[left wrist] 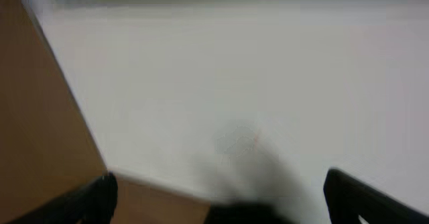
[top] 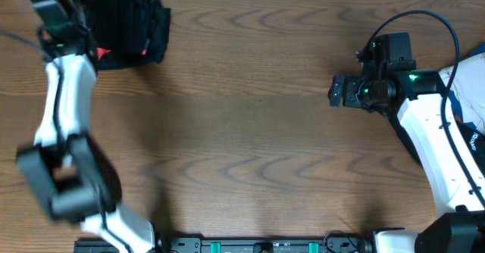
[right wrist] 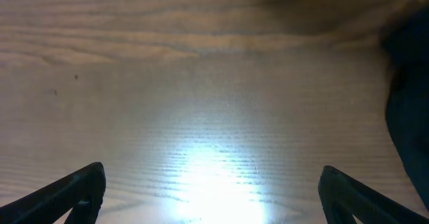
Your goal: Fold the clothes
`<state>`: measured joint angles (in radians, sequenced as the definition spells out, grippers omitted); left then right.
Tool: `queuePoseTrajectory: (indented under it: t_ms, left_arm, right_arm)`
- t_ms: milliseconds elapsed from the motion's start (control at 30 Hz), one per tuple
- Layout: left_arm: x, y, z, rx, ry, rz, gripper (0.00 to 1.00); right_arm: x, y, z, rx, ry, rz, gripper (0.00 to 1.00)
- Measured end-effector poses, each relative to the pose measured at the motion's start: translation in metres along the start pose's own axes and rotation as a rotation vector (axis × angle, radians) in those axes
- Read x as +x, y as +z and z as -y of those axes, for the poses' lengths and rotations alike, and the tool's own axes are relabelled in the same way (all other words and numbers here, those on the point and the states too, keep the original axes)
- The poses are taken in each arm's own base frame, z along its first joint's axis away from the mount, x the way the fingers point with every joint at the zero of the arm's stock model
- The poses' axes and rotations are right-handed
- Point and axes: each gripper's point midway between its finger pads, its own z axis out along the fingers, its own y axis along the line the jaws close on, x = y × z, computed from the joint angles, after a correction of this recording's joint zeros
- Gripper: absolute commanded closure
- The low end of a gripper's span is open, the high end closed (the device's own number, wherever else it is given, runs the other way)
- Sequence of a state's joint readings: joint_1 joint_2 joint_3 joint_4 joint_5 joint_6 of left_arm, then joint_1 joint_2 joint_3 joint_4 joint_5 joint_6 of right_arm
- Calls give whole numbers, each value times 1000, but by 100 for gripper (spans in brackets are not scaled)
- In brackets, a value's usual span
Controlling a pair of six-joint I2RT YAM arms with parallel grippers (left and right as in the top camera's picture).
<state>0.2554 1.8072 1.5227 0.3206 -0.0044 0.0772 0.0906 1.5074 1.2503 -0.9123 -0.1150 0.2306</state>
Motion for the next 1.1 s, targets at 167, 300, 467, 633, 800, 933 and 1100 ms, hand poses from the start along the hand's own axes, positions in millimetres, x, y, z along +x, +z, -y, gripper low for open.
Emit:
queuePoseTrajectory:
  t_ms: [167,300,467,633,800,933,1100]
  left_arm:
    - [-79,-93,12,37,-16,-11,2]
    - [-97,-163,11,64,-18,-77,2]
    - [-90,-245,25,194,-26,-189,2]
    - [-56,-300,39,301,-49,-359,2]
    - [-25,-338,48,365,-85,-501,2]
    - [-5,-362,49,384,-98,-544,2]
    - [18,-386,49,396,-106,-525,2]
  right_arm:
    - [-3,-20,-3,-14,-6,53,1]
    - [5,-42,-4,-19,-6,76,1]
    - [25,-57,-2,-12,-1,36,1]
    - [48,-64,6,20,19,-37,1]
    - [63,-78,16,76,47,-45,1]
    - [71,-97,20,89,53,-8,1]
    - [82,-115,24,92,53,59,1]
